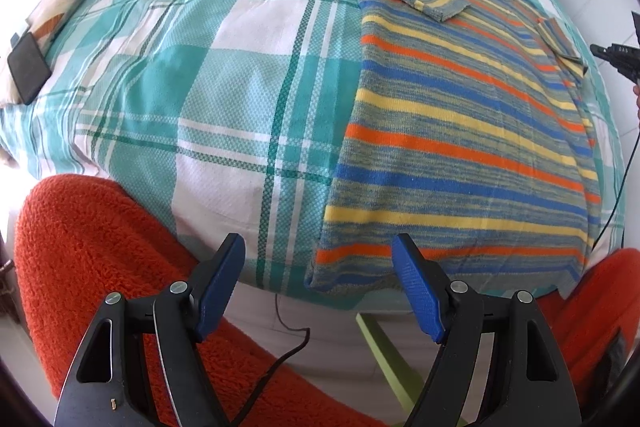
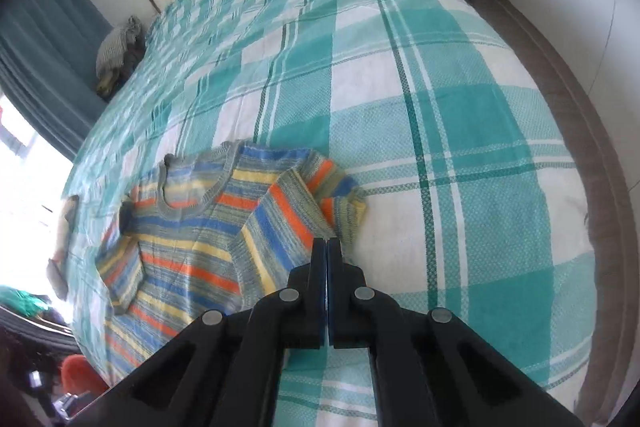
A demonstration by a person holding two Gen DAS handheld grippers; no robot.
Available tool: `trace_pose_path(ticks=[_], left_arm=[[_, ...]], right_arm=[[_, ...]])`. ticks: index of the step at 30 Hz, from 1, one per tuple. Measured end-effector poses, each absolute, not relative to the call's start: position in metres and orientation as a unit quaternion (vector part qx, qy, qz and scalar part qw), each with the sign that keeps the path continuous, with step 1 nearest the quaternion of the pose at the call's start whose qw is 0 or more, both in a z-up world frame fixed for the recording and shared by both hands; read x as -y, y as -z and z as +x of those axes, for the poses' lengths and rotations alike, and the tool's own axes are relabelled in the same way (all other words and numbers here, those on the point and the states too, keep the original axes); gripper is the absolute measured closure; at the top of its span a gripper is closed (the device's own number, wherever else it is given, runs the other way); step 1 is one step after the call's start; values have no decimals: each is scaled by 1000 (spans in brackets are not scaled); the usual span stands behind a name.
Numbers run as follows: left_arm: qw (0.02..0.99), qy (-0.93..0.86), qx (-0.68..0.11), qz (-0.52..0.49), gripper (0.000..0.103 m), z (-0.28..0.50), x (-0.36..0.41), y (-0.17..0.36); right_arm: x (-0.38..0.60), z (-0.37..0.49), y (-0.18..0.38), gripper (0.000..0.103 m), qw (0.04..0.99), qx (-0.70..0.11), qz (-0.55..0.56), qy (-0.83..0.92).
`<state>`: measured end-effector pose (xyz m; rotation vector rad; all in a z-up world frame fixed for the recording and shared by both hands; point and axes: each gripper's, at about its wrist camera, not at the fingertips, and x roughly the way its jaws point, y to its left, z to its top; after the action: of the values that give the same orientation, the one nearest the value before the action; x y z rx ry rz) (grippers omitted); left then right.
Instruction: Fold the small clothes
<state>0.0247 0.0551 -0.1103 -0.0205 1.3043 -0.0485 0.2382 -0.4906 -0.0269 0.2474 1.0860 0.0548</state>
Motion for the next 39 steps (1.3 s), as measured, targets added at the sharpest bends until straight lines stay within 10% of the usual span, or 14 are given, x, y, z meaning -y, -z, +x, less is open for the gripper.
trace_pose_path(ticks=[10,14,15,25,33,36,39], left_arm=[[796,28,-604,-4,25,23,-51,106],[790,16,-613,-20,25,22,-64,113],[787,15,-616,-27,25,22,-67,115],[788,18,-614,-33,25,24,-68,116],[782,30,-622,-10,25,28,-52,119],[784,35,-620,0,25,27,-46,116],[784,32,-619,1,25,27,-46,115]], right_arm=[[351,255,79,59,792,-573,-185,-106],[342,261,105,61,766,-585,-253,-88],[345,261,100,90,770,-580,-249,-87],[516,235,2,100,864,-493,94,24],[649,153,49,100,814,-465,330,115],[662,139,72,91,796,-443,403,95],[664,134,87,60,785,-428,441,79]])
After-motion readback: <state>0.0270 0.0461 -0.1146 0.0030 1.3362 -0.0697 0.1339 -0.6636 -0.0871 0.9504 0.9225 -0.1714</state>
